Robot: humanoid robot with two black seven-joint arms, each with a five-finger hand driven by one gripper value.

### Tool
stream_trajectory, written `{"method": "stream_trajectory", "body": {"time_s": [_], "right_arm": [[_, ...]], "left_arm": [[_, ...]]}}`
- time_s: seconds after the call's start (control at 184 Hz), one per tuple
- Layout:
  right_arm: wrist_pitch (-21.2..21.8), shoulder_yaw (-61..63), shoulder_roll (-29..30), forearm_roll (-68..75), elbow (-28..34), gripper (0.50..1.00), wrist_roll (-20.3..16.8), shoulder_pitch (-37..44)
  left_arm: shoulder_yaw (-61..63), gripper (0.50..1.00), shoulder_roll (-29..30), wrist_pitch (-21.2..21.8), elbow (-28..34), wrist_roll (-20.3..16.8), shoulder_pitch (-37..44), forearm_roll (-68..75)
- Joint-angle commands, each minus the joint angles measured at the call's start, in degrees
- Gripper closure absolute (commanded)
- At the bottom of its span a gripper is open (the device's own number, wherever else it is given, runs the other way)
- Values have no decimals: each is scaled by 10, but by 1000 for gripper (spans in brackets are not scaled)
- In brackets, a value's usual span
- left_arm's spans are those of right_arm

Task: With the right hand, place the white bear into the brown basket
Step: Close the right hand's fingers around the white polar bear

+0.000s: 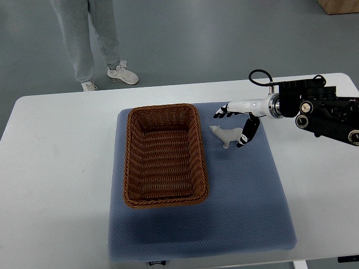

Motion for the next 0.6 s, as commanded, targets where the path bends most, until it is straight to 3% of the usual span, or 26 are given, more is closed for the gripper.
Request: {"method": "stream_trajectory", "body": {"time_s": [0.0,0.267,0.414,0.594], "right_arm": [[-3,1,5,-2,-5,593,-1,0],[-10,0,23,-7,-15,603,-4,-14],[-12,-1,28,-12,-22,668,-9,-19],[-12,-1,28,-24,-22,695,-9,-19]], "left_arm": [[0,500,0,0,0,0,0,0],[0,500,0,0,2,1,1,0],[0,500,0,0,0,0,0,0],[0,500,0,0,0,0,0,0]]}}
